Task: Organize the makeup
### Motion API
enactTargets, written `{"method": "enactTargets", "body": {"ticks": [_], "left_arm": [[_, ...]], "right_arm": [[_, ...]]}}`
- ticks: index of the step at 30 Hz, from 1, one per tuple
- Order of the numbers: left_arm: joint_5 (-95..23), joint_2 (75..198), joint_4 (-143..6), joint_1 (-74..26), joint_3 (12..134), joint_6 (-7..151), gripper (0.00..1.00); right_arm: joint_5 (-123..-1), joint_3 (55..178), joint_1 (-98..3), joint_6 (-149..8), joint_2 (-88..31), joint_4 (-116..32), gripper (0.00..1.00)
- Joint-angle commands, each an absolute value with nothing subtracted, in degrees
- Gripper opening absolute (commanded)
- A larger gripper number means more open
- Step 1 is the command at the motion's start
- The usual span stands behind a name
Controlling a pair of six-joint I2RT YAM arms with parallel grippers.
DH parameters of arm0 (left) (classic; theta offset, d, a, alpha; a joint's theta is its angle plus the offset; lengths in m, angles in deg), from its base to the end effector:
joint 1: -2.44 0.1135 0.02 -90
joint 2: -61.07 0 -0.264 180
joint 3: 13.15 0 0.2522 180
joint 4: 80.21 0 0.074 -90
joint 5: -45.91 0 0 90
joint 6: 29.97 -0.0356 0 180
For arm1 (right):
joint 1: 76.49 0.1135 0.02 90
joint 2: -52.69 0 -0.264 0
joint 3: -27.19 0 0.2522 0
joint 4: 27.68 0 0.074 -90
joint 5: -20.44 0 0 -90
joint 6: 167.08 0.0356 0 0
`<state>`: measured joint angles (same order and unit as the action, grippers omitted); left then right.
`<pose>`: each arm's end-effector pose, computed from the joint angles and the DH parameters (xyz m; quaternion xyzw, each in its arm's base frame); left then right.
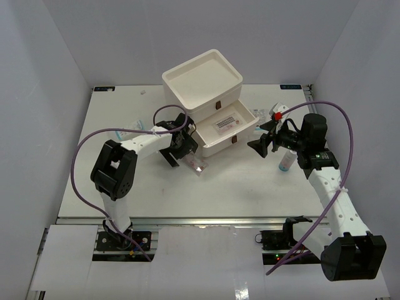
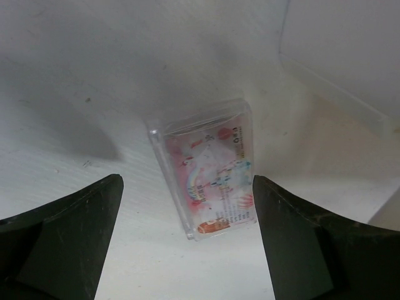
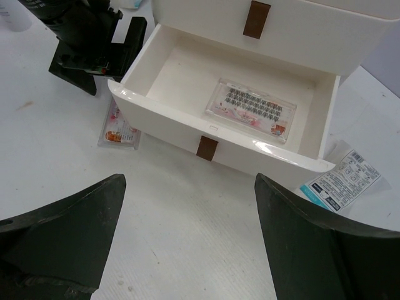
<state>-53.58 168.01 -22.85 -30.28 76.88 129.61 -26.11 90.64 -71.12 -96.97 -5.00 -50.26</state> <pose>0.3126 -0.1939 0.1877 -0.3228 0.9330 -0.0548 0.1494 0.2221 0.0455 0.3330 -0.3784 0.6796 0.2248 0.5869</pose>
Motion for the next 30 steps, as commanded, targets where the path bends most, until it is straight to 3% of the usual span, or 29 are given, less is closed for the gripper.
{"method": "enactTargets", "body": {"ticks": [1, 15, 30], "left_arm": [[-55.5, 169.4, -19.8, -31.0, 80.5, 131.3, 0.96], [-54.5, 175.5, -15.4, -31.3, 86.0, 131.8, 0.96], [-55.2, 170.9, -17.8, -31.4, 77.2, 132.8, 0.88]], "right_arm": [[-23.9, 90.0, -72.0, -96.7, -3.5, -48.2, 0.9], [-21.9, 89.5, -73.8, -96.1, -2.6, -48.1, 0.9], [-20.3, 89.3, -74.9, -95.5, -2.8, -48.1, 0.9]]}}
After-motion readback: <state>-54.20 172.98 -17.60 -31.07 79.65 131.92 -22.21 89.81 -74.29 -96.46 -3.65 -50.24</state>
